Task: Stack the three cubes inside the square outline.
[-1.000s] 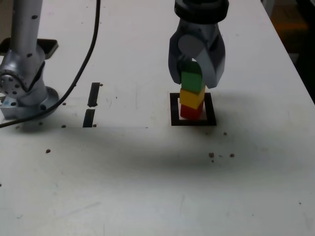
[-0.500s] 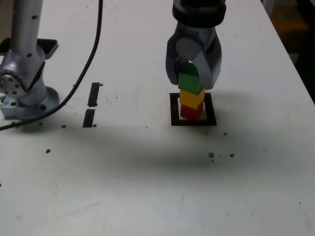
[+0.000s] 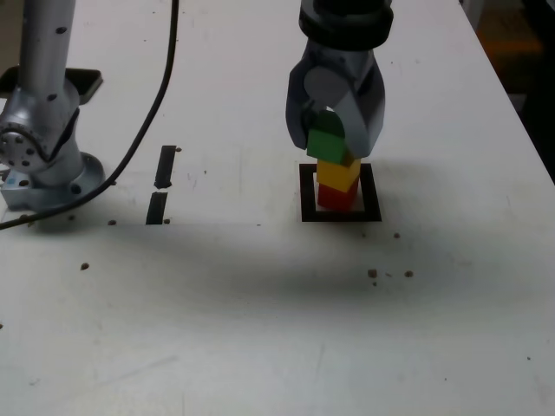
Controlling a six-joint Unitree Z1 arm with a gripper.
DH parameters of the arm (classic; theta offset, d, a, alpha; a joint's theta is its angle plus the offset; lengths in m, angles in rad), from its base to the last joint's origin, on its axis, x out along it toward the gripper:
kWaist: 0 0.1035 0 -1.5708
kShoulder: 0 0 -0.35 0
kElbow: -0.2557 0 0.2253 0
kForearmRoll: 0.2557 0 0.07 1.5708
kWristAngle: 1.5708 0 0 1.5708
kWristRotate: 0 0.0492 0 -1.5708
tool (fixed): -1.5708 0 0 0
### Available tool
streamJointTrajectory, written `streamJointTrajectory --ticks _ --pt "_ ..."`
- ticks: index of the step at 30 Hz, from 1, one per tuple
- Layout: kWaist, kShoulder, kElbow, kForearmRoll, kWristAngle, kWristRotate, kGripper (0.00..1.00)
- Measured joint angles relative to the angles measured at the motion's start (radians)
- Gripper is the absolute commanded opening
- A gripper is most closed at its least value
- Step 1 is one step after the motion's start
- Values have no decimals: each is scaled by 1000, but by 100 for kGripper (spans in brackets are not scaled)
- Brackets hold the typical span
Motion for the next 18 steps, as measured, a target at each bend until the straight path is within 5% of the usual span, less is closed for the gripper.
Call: streamJointTrajectory --ticks 18 --pt "-16 0 -29 1 12 0 71"
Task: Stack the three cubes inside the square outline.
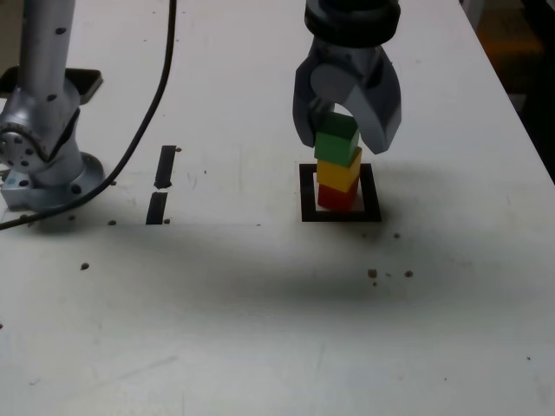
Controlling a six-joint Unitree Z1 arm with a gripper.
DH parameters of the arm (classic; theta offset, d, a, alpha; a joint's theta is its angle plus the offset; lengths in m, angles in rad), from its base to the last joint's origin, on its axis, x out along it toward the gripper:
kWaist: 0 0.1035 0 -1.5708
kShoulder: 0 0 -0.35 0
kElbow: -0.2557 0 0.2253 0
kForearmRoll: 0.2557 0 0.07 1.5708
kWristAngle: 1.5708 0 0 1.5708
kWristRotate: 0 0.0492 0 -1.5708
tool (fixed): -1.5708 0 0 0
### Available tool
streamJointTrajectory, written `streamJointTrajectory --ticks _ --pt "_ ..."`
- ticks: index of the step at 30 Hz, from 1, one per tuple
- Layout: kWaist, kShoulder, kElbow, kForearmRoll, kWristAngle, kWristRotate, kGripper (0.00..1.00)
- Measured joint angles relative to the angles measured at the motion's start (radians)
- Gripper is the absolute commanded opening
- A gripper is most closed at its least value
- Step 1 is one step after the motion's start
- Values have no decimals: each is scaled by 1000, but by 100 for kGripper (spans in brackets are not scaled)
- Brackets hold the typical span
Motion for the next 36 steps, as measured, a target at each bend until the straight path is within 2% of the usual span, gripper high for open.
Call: streamJointTrajectory --ticks 9,14,19,30,36 --pt "-1 -13 -11 12 13 0 74" --pt "-1 -76 -58 49 65 -1 75" --pt "13 -130 -74 80 92 -7 76" --pt "105 -215 61 88 133 -54 78" --pt "151 -261 153 67 142 -91 79"
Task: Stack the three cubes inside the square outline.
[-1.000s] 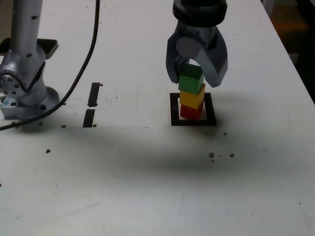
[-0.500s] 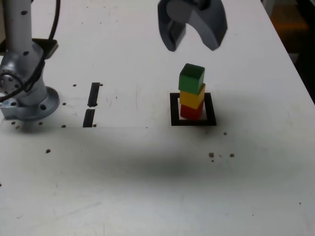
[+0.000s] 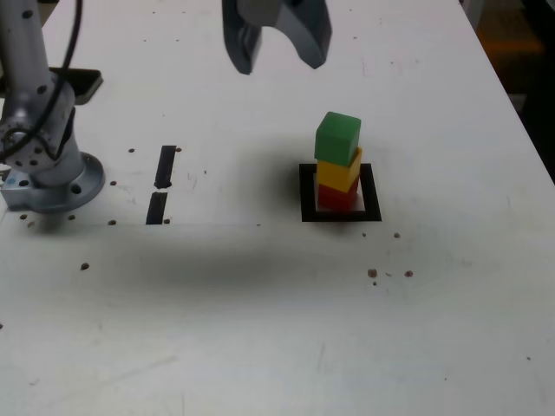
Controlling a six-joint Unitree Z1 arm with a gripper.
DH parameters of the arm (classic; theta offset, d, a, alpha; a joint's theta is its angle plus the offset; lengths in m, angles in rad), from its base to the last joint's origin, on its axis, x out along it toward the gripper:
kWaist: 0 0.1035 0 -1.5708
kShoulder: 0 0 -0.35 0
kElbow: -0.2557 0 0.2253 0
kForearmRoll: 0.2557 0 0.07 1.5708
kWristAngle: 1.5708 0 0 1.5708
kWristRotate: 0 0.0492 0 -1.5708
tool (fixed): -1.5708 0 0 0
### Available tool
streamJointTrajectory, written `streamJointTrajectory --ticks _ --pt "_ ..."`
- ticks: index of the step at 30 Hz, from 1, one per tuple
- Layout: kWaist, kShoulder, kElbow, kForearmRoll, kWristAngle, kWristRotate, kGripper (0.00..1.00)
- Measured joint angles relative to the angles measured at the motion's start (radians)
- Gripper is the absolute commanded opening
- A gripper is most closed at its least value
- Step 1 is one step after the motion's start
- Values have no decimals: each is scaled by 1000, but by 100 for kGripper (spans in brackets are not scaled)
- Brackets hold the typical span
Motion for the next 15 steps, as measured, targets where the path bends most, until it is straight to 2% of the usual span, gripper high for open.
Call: streamJointTrajectory --ticks 10,15 --pt "30 -52 164 -71 -3 -79 87" --pt "33 -78 302 -129 -45 -156 92"
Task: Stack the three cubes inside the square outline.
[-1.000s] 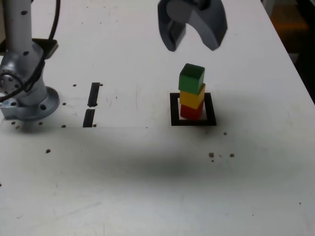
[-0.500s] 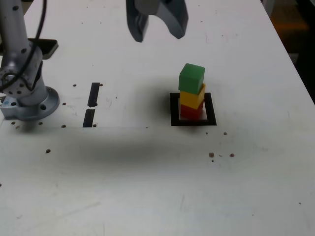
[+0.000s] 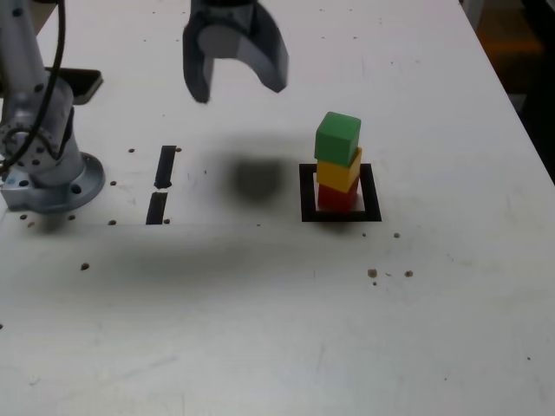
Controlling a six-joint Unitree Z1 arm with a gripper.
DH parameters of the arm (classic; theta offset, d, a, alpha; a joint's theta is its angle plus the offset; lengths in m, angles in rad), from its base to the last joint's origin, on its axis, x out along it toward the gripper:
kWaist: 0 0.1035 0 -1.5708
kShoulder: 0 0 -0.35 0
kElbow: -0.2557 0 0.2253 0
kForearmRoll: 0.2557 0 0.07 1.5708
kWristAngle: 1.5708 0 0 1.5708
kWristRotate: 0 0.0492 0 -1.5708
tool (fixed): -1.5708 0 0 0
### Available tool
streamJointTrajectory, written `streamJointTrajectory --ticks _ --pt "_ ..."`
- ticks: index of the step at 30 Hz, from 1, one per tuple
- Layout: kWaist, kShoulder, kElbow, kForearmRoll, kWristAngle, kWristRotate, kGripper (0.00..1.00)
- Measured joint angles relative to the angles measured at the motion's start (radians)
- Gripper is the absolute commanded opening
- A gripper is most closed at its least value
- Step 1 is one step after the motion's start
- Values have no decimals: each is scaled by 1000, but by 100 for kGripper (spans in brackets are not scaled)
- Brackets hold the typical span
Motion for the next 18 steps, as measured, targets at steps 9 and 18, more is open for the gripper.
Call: streamJointTrajectory --ticks 9,18 --pt "0 -20 229 -135 -81 -73 94" --pt "0 -37 298 -199 -94 -106 95"
